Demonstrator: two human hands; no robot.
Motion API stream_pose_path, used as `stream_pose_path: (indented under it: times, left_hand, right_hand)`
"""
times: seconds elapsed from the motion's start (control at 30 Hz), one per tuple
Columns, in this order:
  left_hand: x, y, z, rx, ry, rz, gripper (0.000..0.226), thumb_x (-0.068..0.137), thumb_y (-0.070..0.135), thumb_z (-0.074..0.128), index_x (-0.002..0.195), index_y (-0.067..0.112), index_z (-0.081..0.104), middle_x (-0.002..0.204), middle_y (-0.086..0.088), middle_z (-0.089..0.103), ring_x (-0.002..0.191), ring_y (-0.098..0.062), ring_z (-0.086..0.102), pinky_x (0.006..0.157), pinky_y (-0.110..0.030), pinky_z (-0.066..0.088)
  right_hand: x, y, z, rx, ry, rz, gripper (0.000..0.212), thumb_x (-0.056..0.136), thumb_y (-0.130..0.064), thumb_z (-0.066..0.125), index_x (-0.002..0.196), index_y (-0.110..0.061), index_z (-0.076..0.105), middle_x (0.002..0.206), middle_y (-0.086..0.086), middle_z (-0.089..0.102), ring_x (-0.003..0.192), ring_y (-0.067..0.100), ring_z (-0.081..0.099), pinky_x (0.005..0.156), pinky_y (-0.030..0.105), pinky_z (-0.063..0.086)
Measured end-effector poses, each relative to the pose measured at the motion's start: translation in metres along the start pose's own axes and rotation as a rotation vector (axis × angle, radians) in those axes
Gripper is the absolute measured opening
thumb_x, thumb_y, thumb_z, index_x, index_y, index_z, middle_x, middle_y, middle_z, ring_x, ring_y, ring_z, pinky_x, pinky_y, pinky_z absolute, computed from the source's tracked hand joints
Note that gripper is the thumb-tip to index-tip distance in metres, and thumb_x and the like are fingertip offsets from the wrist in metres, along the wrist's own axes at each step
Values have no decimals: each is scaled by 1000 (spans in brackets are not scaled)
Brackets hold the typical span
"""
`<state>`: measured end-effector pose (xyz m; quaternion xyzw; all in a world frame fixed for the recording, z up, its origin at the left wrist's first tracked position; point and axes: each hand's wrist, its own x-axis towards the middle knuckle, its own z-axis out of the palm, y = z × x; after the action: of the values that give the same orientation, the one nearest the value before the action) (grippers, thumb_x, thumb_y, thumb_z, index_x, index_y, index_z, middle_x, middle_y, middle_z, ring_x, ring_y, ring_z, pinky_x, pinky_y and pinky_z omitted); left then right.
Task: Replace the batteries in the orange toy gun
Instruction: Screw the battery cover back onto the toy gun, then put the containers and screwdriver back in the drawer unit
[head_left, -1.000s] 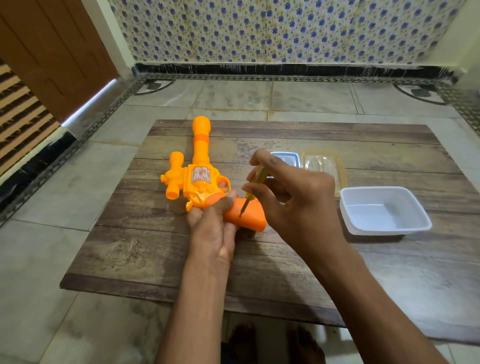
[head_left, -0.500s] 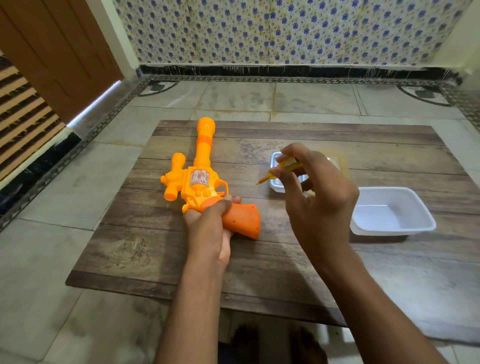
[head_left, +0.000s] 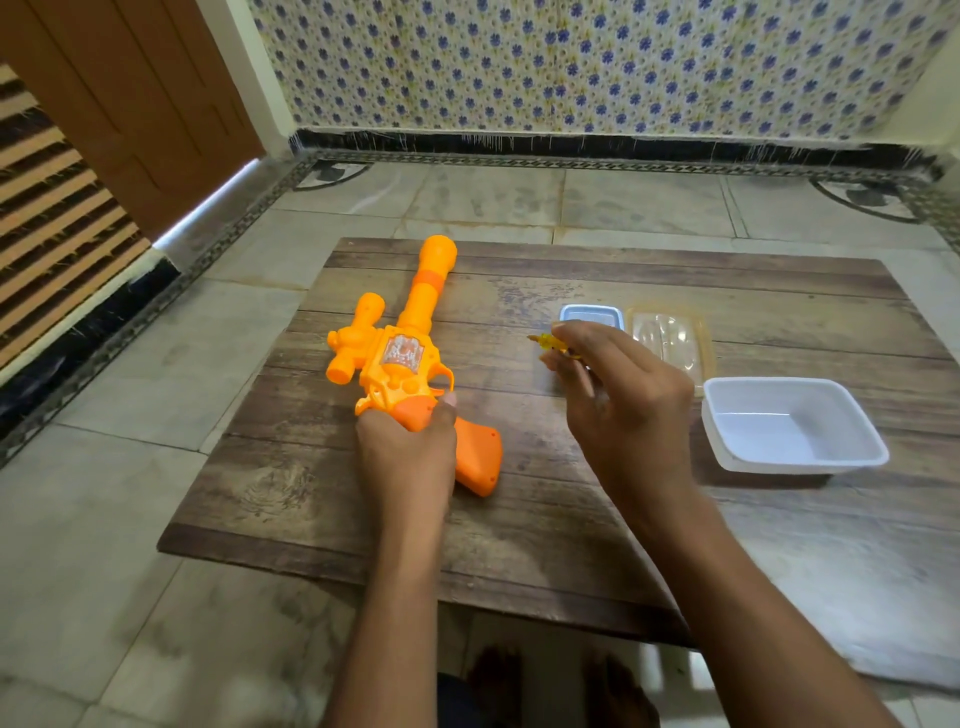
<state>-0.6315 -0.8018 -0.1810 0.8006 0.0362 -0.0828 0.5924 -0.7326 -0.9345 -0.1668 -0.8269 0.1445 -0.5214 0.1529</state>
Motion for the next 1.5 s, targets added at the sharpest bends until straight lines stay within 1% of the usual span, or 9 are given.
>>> stream_pose_path:
  times: [0.2, 0.37, 0.47, 0.6, 0.77, 0.97, 1.1, 1.3, 1.5]
  left_hand:
    - [-3, -1, -11, 273, 63, 47, 52, 83, 49, 81, 96, 3, 62, 102, -18, 70, 111, -42, 62, 86, -43, 52]
    - [-2, -5, -22, 403, 119, 148, 52, 81, 49, 82, 87, 0, 66, 87, -18, 69, 98, -44, 63, 69, -36, 38]
    - [-2, 0, -25, 451, 189, 251, 41, 80, 40, 86, 95, 6, 68, 93, -14, 73, 97, -38, 66, 73, -35, 40]
    - [3, 1, -23, 419, 137, 359, 42, 78, 30, 90, 111, 11, 71, 110, -11, 64, 98, -32, 66, 82, -39, 50]
    - [8, -1, -22, 397, 99, 402, 39, 78, 22, 89, 112, 8, 74, 113, -12, 63, 101, -33, 66, 90, -42, 54]
    - [5, 0, -16, 403, 105, 448, 35, 82, 15, 84, 115, 9, 73, 115, -11, 64, 105, -34, 65, 92, -45, 55]
    - [2, 5, -9, 375, 128, 514, 31, 84, 9, 81, 113, 8, 74, 113, -10, 64, 102, -34, 66, 91, -45, 55]
    - [-17, 19, 21, 295, -18, 748, 15, 86, 0, 72, 97, 9, 76, 98, -9, 71, 89, -27, 66, 85, -15, 42]
    - [-47, 48, 80, 477, -347, 1058, 14, 83, 3, 71, 91, 13, 78, 93, -9, 70, 92, -33, 66, 80, -43, 55]
  right_hand:
    - [-8, 7, 13, 3, -66, -31, 12, 86, 4, 79, 98, 4, 77, 100, 14, 77, 84, 28, 76, 72, 35, 60]
    - [-13, 10, 31, -110, -252, -105, 17, 85, 5, 75, 102, 3, 73, 106, 17, 75, 82, 38, 74, 57, 45, 61]
    - [-10, 8, 42, -198, -400, -86, 16, 81, 5, 76, 94, 2, 68, 99, 17, 71, 76, 39, 69, 52, 42, 58]
    - [-13, 8, 53, -233, -531, -36, 17, 74, 2, 80, 87, 2, 68, 103, 20, 70, 74, 39, 69, 50, 38, 54]
    - [-21, 15, 59, -227, -624, 7, 9, 91, -10, 70, 94, -2, 73, 125, 16, 69, 100, 39, 68, 67, 47, 61]
    - [-20, 17, 57, -279, -676, -7, 12, 97, -14, 62, 103, -9, 72, 135, 10, 65, 105, 36, 62, 69, 49, 60]
    - [-18, 16, 46, -174, -624, 102, 26, 93, -10, 65, 118, -7, 70, 141, 12, 61, 122, 37, 61, 83, 51, 60]
    - [-5, 22, -1, -1, -237, 197, 12, 83, 3, 76, 94, -3, 76, 94, 12, 74, 72, 33, 70, 65, 43, 60]
    - [3, 44, -72, -34, 48, 420, 7, 86, -3, 76, 92, -7, 76, 92, 5, 75, 74, 20, 70, 69, 44, 60]
